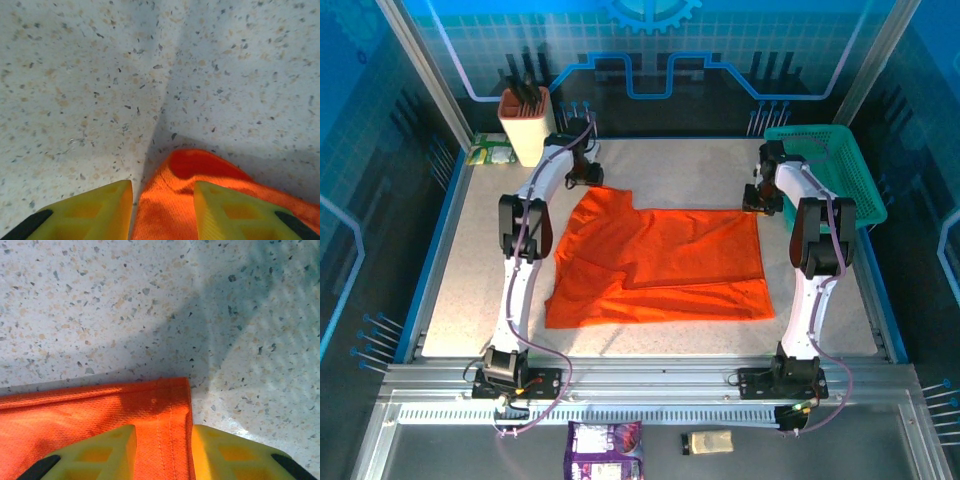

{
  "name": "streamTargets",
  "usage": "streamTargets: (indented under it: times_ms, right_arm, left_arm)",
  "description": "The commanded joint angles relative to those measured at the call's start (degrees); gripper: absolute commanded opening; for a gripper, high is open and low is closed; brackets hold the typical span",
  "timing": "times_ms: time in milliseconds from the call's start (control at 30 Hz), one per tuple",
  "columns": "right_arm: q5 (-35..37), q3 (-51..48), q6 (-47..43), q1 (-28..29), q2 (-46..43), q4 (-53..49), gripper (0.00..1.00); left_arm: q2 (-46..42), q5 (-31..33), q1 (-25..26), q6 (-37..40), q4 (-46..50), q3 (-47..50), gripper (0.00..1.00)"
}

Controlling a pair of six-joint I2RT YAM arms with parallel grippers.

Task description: Fold the inside-out t-shirt

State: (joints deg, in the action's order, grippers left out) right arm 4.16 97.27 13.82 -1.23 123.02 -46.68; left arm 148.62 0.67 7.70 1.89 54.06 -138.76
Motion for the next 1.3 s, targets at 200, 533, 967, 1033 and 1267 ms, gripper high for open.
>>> streamTargets:
  times_ms: [200, 533, 967, 1033, 1267]
  right_arm:
    - [1.35, 1.59, -0.86, 0.87, -1.75, -2.41, 0.36]
    - [0.31, 6.15, -0.99, 0.80, 1.54, -3.15, 0.36]
    - [-1.98, 12.40, -0.58, 1.23, 8.31, -4.21, 0.34]
    - [-1.72, 12.42, -0.73, 1.32, 8.83, -4.13, 0.32]
    - [-0.78, 13.45, -1.30, 1.33, 9.75, -3.21, 0.21]
  left_arm:
    - [3.17, -0.35, -0.15, 1.43, 1.90, -3.64, 0.18]
    - [1.63, 7.81, -0.66, -0.46, -1.70, -3.35, 0.01]
    - [0.73, 5.31, -1.20, -1.84, -3.08, -1.90, 0.02]
    - [0.46, 5.06, -1.20, -1.97, -3.43, -1.31, 0.02]
    - [-2.41, 3.19, -1.24, -2.98, -5.95, 1.43, 0.00]
